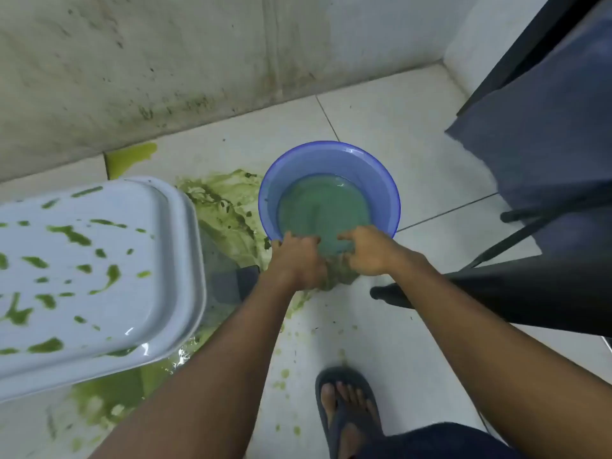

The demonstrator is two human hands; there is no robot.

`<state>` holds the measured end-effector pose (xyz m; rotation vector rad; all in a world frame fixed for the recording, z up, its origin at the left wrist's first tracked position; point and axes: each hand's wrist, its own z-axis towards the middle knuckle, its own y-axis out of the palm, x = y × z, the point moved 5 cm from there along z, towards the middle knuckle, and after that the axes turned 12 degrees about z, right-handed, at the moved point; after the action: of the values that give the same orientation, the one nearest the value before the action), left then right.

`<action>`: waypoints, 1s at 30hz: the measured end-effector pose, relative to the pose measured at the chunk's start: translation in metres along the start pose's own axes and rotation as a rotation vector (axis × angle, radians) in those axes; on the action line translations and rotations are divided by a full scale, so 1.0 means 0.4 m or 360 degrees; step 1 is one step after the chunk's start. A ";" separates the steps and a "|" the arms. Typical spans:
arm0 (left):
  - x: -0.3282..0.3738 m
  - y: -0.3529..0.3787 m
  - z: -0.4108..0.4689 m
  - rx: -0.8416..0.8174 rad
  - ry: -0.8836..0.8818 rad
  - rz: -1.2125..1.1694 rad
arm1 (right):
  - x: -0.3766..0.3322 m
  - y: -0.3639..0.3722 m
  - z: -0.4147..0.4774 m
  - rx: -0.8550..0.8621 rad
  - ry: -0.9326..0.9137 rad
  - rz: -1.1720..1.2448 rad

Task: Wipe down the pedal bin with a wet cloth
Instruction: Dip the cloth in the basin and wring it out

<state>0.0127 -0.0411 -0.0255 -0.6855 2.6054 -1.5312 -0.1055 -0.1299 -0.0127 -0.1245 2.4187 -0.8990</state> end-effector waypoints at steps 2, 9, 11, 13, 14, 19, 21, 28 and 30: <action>-0.003 0.017 0.003 -0.0056 -0.0008 0.0151 | 0.008 0.014 0.006 -0.0051 0.0034 -0.0127; 0.015 -0.055 -0.080 0.0295 0.0056 0.0182 | -0.038 -0.037 -0.066 -0.0014 -0.0178 0.0092; 0.015 -0.080 -0.125 0.0332 0.0107 0.0091 | -0.060 -0.070 -0.115 -0.0018 -0.0283 0.0213; 0.010 -0.122 -0.172 0.0408 0.0151 -0.0062 | -0.095 -0.118 -0.178 0.0034 -0.0381 0.0329; 0.006 -0.149 -0.197 0.0452 0.0165 -0.0148 | -0.117 -0.143 -0.211 0.0057 -0.0430 0.0361; 0.003 -0.334 -0.348 0.0784 0.0237 -0.0343 | -0.252 -0.263 -0.361 0.0189 -0.0698 0.0505; 0.002 -0.407 -0.414 0.0889 0.0305 -0.0453 | -0.319 -0.306 -0.422 0.0250 -0.0822 0.0485; -0.071 -0.632 -0.639 0.1217 0.0320 -0.0632 | -0.539 -0.399 -0.620 0.0401 -0.1186 0.0442; -0.093 -0.681 -0.700 0.1236 0.0324 -0.0591 | -0.585 -0.404 -0.658 0.0393 -0.1262 0.0450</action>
<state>0.0706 0.0909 0.3394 -0.9677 1.7634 -2.5907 -0.0630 -0.0404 0.3619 -0.0326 1.5368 -0.8076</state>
